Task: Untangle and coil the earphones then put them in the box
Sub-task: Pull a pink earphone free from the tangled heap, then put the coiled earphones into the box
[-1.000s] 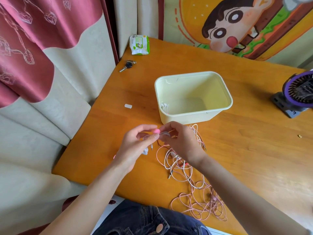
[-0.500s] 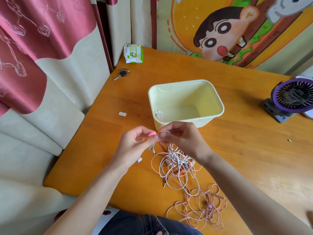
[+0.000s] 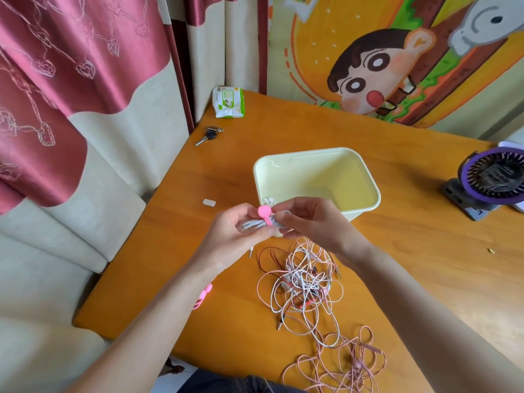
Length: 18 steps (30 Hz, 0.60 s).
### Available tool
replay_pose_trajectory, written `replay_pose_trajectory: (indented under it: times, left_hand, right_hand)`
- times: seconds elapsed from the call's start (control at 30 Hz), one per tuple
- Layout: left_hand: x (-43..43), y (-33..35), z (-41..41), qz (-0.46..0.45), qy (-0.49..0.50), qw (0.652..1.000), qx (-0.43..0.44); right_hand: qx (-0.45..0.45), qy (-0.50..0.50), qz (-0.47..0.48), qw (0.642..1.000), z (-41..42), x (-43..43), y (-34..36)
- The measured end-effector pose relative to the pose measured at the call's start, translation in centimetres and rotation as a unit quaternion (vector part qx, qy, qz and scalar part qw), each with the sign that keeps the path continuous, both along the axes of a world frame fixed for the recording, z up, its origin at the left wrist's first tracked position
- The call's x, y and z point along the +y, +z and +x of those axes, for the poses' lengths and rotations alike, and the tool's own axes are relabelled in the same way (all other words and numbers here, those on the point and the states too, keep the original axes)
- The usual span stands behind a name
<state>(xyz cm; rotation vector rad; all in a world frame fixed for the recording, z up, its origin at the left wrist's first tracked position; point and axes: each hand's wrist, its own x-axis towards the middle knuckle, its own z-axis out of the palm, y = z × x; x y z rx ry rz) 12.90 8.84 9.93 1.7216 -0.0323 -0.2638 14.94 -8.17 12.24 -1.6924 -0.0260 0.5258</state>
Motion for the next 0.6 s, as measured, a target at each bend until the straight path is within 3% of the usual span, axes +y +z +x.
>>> replay_pose_trajectory:
  times: [0.1,0.2,0.27,0.4,0.5,0.6]
  left_hand:
    - [0.0,-0.2,0.4,0.026,-0.049,0.998,-0.009]
    - [-0.4,-0.5,1.4,0.149,-0.1,0.982,-0.057]
    - [-0.5,-0.5,2.7,0.248,-0.101,0.956,-0.12]
    - [-0.2,-0.2,5.2,0.355,-0.088,0.911,-0.192]
    - [0.4,-1.9,6.0,0.447,-0.128,0.861,-0.206]
    - [0.4,-3.6,5.7,0.455,-0.138,0.851,-0.222]
  right_hand:
    - [0.001,0.072,-0.099,0.992,0.6,-1.1,0.3]
    - [-0.015,0.094,-0.154,0.983,1.3,-1.7,-0.1]
    - [-0.032,0.071,-0.153,0.985,2.1,-2.1,-0.2]
    - [-0.075,-0.049,-0.14,0.986,4.3,-3.5,-0.1]
    - [-0.131,-0.089,-0.218,0.963,6.3,-4.5,-1.2]
    - [-0.161,-0.088,-0.295,0.938,7.8,-4.8,-2.9]
